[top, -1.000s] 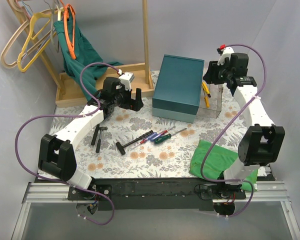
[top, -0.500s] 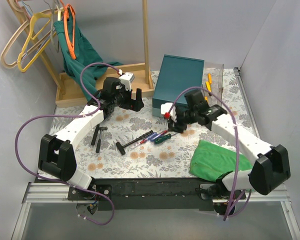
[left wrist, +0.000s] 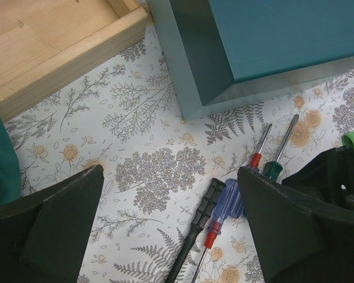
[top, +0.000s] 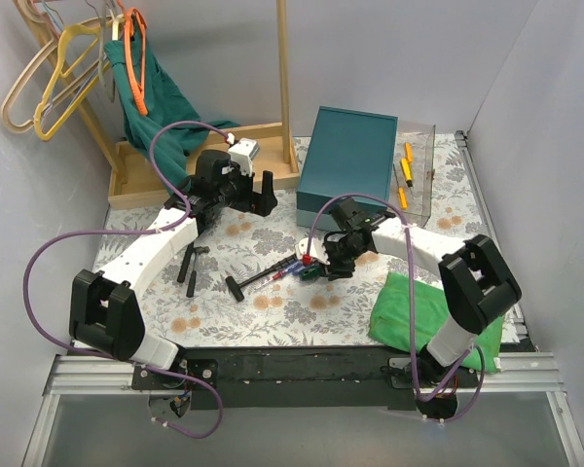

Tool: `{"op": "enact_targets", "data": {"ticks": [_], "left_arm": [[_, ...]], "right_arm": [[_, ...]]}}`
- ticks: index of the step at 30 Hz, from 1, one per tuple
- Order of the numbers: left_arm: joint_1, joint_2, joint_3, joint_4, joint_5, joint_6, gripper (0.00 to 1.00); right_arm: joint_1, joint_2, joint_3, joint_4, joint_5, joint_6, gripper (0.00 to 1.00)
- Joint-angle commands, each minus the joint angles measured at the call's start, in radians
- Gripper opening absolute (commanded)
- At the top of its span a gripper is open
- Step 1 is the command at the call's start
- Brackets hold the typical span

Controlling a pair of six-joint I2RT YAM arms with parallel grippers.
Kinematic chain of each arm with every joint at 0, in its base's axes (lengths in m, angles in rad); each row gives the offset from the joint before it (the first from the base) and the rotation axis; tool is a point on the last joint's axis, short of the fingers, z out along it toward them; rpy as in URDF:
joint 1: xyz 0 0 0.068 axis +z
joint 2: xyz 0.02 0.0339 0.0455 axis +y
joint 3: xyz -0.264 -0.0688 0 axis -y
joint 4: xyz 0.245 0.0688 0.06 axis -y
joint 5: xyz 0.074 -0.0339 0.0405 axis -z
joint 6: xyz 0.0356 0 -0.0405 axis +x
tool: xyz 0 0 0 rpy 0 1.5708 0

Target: Sort the tools into containers

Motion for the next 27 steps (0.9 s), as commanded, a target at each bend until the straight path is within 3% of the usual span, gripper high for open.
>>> {"op": "enact_targets", "data": {"ticks": [1, 6, 17, 27], "left_arm": [[-0.003, -0.052, -0.011, 0.004, -0.021, 0.019, 0.98], [-0.003, -0.049, -0.009, 0.004, -0.020, 0.019, 0.98], [0.003, -0.045, -0.020, 0.010, 0.000, 0.012, 0.98], [0.005, -0.042, -0.011, 0.010, -0.010, 0.013, 0.98]], "right_arm": [[0.012, 0.062, 0.052, 0.043, 0.030, -0.069, 0.47], [0.017, 0.101, 0.058, 0.051, 0.049, -0.091, 0.47], [0.028, 0.016, 0.121, -0.003, 0.032, -0.091, 0.46], [0.043, 0.160, 0.135, -0.040, 0.069, -0.173, 0.46]]}}
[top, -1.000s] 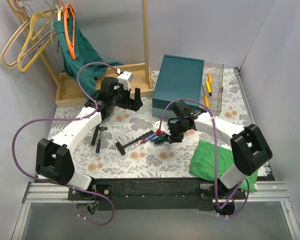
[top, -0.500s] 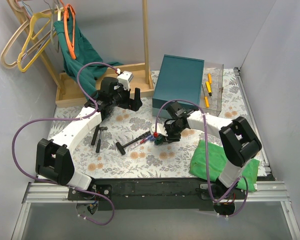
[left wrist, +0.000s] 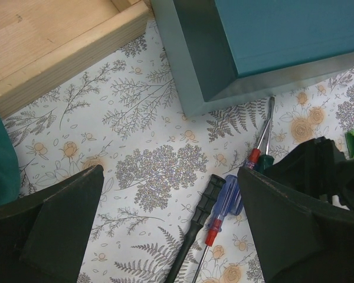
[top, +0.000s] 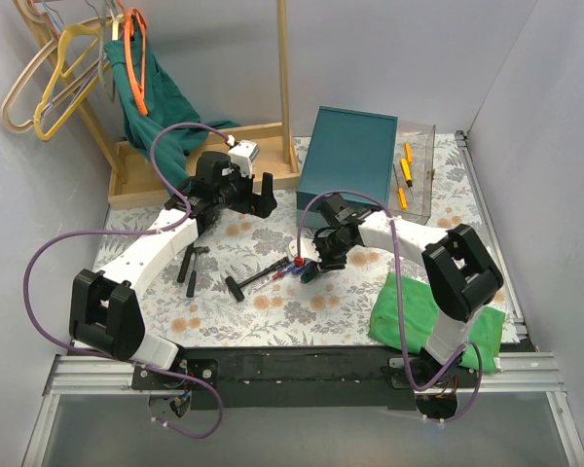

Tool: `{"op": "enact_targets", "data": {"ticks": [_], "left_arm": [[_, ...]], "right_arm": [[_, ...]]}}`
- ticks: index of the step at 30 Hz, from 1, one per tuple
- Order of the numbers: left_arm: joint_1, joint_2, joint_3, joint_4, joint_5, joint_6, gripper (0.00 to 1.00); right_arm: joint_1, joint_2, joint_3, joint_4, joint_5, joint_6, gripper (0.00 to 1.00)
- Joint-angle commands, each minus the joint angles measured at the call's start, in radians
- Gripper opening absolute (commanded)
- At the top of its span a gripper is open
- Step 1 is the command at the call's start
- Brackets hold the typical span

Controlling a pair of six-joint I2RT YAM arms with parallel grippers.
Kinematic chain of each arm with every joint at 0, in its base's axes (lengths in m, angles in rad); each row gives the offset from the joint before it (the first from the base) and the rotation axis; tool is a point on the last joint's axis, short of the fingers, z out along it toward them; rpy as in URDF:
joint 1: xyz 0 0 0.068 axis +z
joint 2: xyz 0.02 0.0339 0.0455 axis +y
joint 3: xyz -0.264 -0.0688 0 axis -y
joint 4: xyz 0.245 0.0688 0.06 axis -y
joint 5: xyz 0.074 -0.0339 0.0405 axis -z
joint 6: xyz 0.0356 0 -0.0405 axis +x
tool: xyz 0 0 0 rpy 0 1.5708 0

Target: Sort the tools into containers

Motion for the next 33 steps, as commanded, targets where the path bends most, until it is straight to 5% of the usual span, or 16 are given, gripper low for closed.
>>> {"op": "enact_targets", "data": {"ticks": [1, 5, 12, 17, 22, 24, 27, 33], "left_arm": [[0.003, -0.043, 0.000, 0.007, -0.012, 0.011, 0.98], [0.003, -0.049, -0.008, 0.004, -0.009, 0.014, 0.98], [0.003, -0.034, 0.004, 0.004, -0.003, 0.011, 0.98], [0.001, -0.023, 0.009, 0.007, 0.005, 0.005, 0.98], [0.003, -0.006, 0.009, 0.020, 0.034, 0.005, 0.98], [0.001, 0.003, 0.021, 0.020, 0.037, -0.008, 0.98], [0.003, 0.018, 0.039, 0.023, 0.048, -0.018, 0.98], [-0.006, 0.020, 0.053, 0.015, 0.046, -0.020, 0.98]], "right_arm": [[0.011, 0.053, 0.021, -0.037, 0.021, -0.065, 0.46], [0.016, 0.076, 0.006, -0.081, 0.041, -0.112, 0.45], [0.022, -0.014, 0.061, -0.227, -0.053, -0.030, 0.01], [-0.068, -0.114, 0.395, -0.259, -0.302, 0.279, 0.01], [-0.260, -0.124, 0.691, -0.223, -0.375, 0.671, 0.01], [-0.417, -0.145, 0.676, -0.096, -0.366, 0.990, 0.01], [-0.597, -0.180, 0.574, 0.127, -0.239, 1.234, 0.01], [-0.735, -0.102, 0.573, 0.136, -0.059, 1.264, 0.01]]}}
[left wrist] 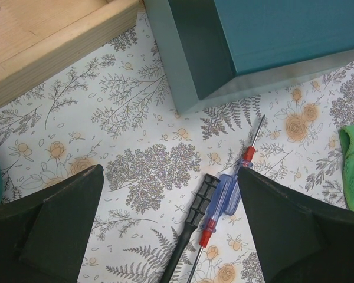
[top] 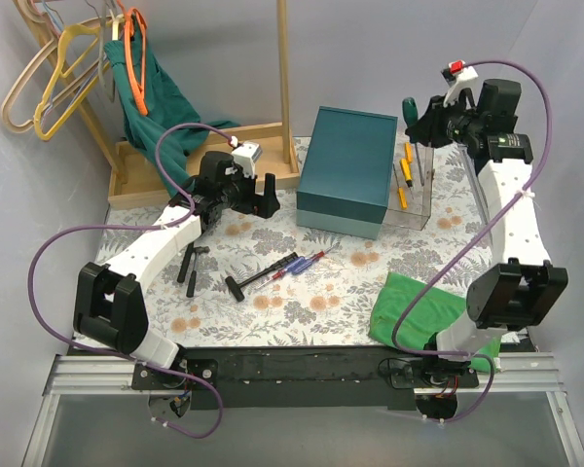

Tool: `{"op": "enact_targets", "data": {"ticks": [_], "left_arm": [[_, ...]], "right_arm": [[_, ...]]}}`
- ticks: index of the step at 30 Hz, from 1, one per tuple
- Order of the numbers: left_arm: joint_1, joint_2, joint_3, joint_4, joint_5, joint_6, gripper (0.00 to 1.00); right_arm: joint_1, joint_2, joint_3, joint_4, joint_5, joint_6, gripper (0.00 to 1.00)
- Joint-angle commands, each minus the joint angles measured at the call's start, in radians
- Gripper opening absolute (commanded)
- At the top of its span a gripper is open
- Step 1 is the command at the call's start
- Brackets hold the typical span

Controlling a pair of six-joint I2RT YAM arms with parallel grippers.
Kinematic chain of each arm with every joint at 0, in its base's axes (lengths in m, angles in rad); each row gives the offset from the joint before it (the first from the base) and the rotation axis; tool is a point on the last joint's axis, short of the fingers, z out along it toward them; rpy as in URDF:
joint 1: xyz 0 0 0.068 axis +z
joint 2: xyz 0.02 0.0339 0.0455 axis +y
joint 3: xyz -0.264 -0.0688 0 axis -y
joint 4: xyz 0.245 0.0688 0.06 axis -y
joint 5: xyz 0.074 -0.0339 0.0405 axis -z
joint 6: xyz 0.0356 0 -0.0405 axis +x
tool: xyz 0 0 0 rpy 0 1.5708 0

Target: Sort the tools into containers

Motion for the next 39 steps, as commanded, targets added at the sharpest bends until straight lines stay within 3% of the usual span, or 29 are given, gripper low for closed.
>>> {"op": "enact_targets", "data": {"ticks": [1, 7, 8, 9, 11, 12, 14, 15, 16, 17, 18, 22, 25, 31, 39], "left_arm": [[-0.009, -0.018, 0.044, 0.010, 0.013, -0.001, 0.98], [-0.009, -0.038, 0.039, -0.005, 0.002, 0.014, 0.98], [-0.009, -0.041, 0.039, -0.010, -0.006, 0.017, 0.98], [-0.009, -0.050, 0.039, -0.011, -0.010, 0.022, 0.98], [-0.009, -0.060, 0.042, -0.017, -0.023, 0.028, 0.98], [-0.009, -0.070, 0.042, -0.018, -0.021, 0.031, 0.98], [-0.009, -0.074, 0.046, -0.018, -0.018, 0.039, 0.98], [-0.009, -0.071, 0.049, -0.019, -0.020, 0.039, 0.98], [-0.009, -0.067, 0.049, -0.016, -0.021, 0.039, 0.98], [-0.009, -0.063, 0.050, -0.011, -0.023, 0.040, 0.98], [-0.009, -0.060, 0.052, -0.008, -0.024, 0.039, 0.98], [-0.009, -0.038, 0.072, -0.002, -0.015, 0.031, 0.98], [-0.009, -0.038, 0.070, 0.001, -0.016, 0.028, 0.98], [-0.009, -0.069, 0.036, -0.001, -0.027, 0.034, 0.98], [-0.009, -0.107, 0.001, -0.001, -0.049, 0.054, 0.98]], "right_arm": [[-0.040, 0.081, -0.028, 0.057, 0.100, 0.171, 0.01], [-0.047, 0.184, -0.029, 0.057, 0.212, 0.199, 0.01], [-0.053, 0.203, -0.014, 0.056, 0.200, 0.185, 0.17], [-0.054, 0.211, 0.006, 0.050, 0.159, 0.156, 0.25], [-0.047, 0.205, 0.059, 0.051, 0.099, 0.130, 0.41], [-0.041, 0.195, 0.069, 0.066, 0.087, 0.124, 0.44], [0.004, 0.166, 0.096, 0.062, 0.006, 0.051, 0.46], [0.016, 0.152, 0.099, 0.045, -0.055, -0.065, 0.47], [0.110, 0.118, 0.096, -0.011, -0.129, -0.148, 0.47], [0.158, 0.093, 0.051, -0.039, -0.134, -0.218, 0.48], [0.210, 0.066, 0.011, -0.065, -0.140, -0.387, 0.48], [0.537, -0.129, -0.325, -0.079, -0.046, -0.678, 0.49], [0.684, -0.172, -0.532, -0.056, 0.016, -0.787, 0.49], [0.811, -0.096, -0.661, -0.053, 0.068, -0.971, 0.51], [0.809, 0.107, -0.554, -0.065, 0.133, -1.062, 0.51]]}}
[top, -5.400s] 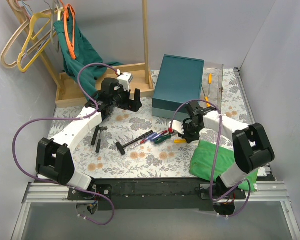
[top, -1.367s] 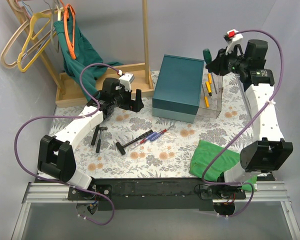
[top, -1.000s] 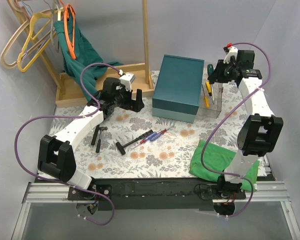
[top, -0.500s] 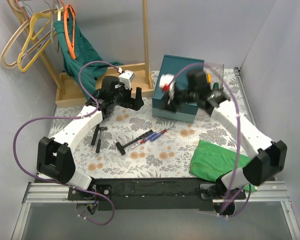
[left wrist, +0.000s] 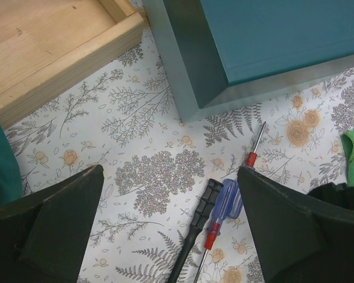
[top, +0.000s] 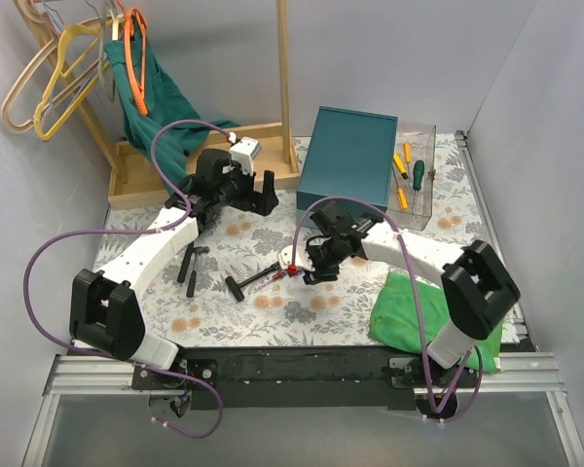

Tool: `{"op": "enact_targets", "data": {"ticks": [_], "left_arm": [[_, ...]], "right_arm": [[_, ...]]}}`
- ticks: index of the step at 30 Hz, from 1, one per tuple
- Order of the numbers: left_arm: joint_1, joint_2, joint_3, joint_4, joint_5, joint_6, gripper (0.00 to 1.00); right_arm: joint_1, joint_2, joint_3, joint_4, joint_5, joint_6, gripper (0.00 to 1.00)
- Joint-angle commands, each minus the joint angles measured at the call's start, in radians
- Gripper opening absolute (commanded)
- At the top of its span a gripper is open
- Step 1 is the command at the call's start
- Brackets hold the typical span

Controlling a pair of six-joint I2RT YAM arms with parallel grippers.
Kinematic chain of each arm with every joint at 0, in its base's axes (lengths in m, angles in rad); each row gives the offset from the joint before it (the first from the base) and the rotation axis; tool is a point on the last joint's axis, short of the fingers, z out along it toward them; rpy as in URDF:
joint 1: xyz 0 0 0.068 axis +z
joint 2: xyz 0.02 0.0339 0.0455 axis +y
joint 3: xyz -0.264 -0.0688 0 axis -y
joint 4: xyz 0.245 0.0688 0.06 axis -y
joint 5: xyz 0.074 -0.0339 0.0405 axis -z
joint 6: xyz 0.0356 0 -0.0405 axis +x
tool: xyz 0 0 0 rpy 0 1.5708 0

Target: Sort the tools into containers

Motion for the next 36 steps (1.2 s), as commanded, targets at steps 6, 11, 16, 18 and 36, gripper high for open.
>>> {"op": "enact_targets", "data": {"ticks": [6, 11, 16, 18, 36], "left_arm": [[-0.003, -0.089, -0.029, 0.000, -0.056, 0.044, 0.98], [-0.003, -0.092, -0.042, 0.005, -0.055, 0.044, 0.98], [0.003, -0.080, -0.036, 0.009, -0.055, 0.044, 0.98], [0.005, -0.072, -0.034, 0.011, -0.056, 0.043, 0.98], [0.006, 0.000, -0.007, 0.035, -0.010, -0.013, 0.98]], "right_arm": [[-0.037, 0.223, 0.226, -0.037, 0.053, -0.107, 0.50], [-0.056, 0.312, 0.285, -0.134, 0.097, -0.164, 0.49], [-0.074, 0.369, 0.294, -0.226, 0.138, -0.202, 0.49], [-0.076, 0.391, 0.302, -0.304, 0.151, -0.230, 0.46], [-0.442, 0.043, 0.756, 0.161, -0.226, 0.918, 0.01]]}}
